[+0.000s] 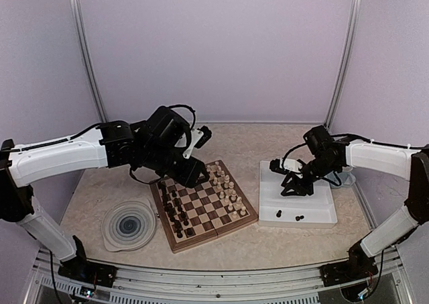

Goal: Set up the chess pieces on the board
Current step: Place the rook at a8, then pick up the pawn from the storage box.

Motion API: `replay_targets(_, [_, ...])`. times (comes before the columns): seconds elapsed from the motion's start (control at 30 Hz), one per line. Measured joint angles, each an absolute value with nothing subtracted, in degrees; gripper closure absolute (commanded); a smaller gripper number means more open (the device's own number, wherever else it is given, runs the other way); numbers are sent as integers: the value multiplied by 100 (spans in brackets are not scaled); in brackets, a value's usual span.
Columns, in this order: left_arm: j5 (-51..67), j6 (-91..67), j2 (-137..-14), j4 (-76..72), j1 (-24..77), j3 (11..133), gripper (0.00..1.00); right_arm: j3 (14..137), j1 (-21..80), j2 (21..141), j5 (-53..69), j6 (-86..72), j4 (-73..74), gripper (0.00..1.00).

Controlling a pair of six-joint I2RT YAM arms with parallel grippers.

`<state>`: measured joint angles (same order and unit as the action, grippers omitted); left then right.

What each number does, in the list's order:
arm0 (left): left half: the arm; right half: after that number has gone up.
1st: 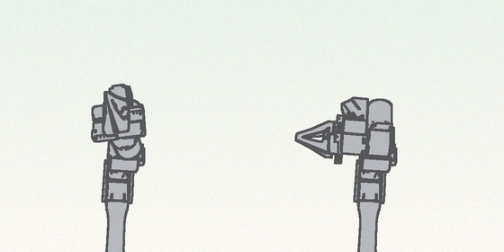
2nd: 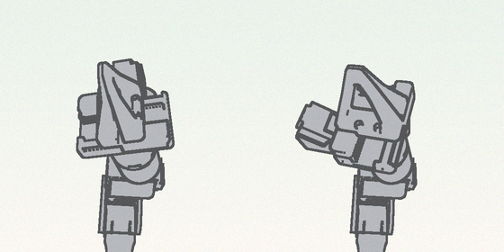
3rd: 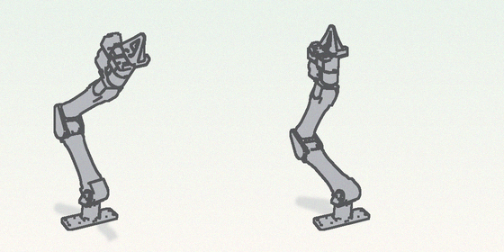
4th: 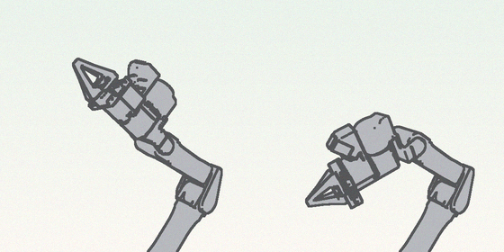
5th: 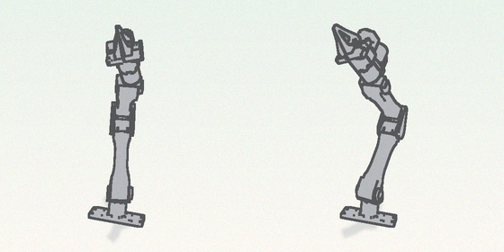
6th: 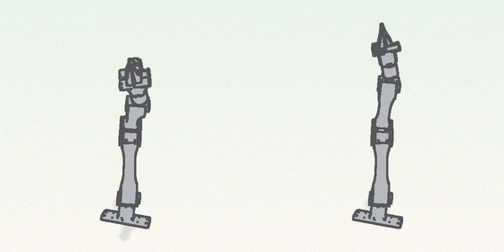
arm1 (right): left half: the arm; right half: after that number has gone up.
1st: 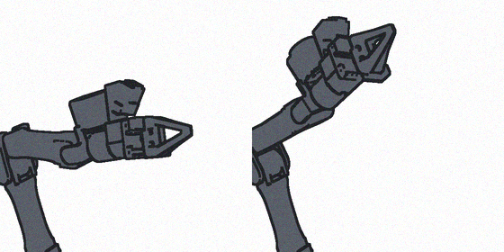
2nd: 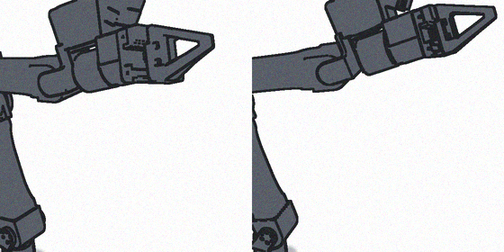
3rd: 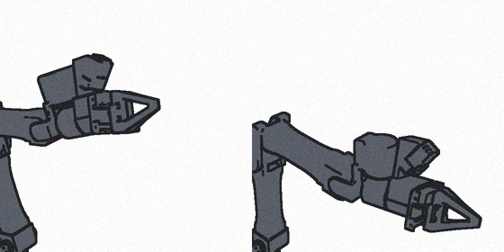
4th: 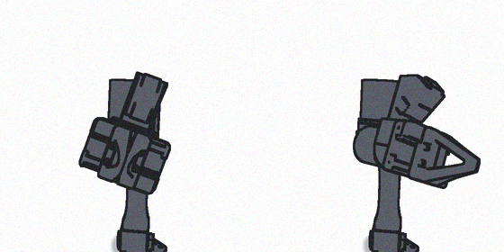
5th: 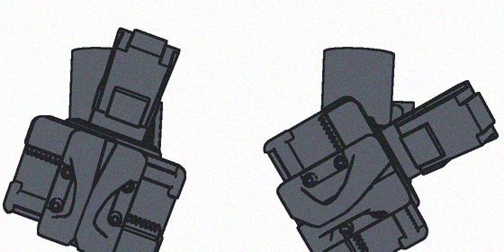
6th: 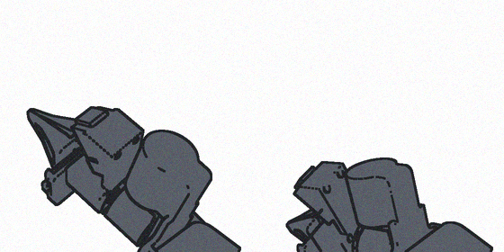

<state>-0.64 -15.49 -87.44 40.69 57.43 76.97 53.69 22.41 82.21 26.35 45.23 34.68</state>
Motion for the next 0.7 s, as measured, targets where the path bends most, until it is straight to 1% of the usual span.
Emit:
replay_targets(0.1, [-5,-1614,-8755,3277,5695,7708,53,5347,2392,8444,2519,4617,3599,65])
replay_targets(0.2, [21,-1656,-8770,2729,5680,7708,53,5253,2580,8530,2425,4678,3673,62])
replay_targets(0.4, [49,-1697,-8770,2285,5516,7671,53,5142,2926,8836,2193,4716,3688,61])
replay_targets(0.6, [137,-1780,-8759,2060,5448,7406,53,5140,3039,9124,2012,4711,3680,66])
replay_targets(0.7, [161,-1782,-8759,2016,5437,7295,53,5137,3100,9223,1925,4711,3682,73])
